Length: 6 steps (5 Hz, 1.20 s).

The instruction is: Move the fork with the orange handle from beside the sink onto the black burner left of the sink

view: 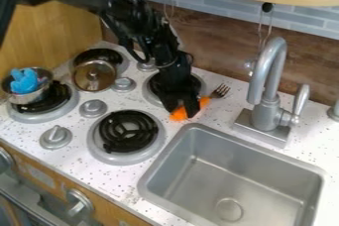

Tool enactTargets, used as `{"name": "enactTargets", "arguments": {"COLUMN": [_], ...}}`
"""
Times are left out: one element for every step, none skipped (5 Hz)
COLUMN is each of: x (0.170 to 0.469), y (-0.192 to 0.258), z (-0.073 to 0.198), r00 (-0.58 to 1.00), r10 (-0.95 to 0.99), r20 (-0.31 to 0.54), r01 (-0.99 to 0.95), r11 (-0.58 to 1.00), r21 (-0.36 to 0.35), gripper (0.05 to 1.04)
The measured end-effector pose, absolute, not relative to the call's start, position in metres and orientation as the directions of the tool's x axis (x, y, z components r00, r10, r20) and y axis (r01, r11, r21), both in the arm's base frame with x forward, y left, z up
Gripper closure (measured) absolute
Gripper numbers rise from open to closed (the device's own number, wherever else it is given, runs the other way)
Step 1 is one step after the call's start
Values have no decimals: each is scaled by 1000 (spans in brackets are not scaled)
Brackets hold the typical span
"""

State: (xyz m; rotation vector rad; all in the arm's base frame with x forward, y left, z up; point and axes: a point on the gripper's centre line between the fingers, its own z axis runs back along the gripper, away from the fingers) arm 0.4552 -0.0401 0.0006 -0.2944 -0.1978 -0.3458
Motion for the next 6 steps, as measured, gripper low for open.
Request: {"name": "enactTargets", "arguments": {"x": [467, 474, 473, 470, 464, 457], "y": [-55, -68, -67, -68, -67, -65], "z": [-6, -6, -10, -13, -12, -8], "r00": [918, 887, 861, 841, 840, 844], "r10": [-331, -399, -457, -497, -499, -493], "r20": [216, 231, 223, 212, 211, 211], "r01": [381, 445, 493, 524, 523, 521], "r11": [887, 872, 859, 847, 848, 848], "r21": [-259, -202, -141, -92, -78, -102], "gripper": [79, 112, 412, 603, 622, 624]}}
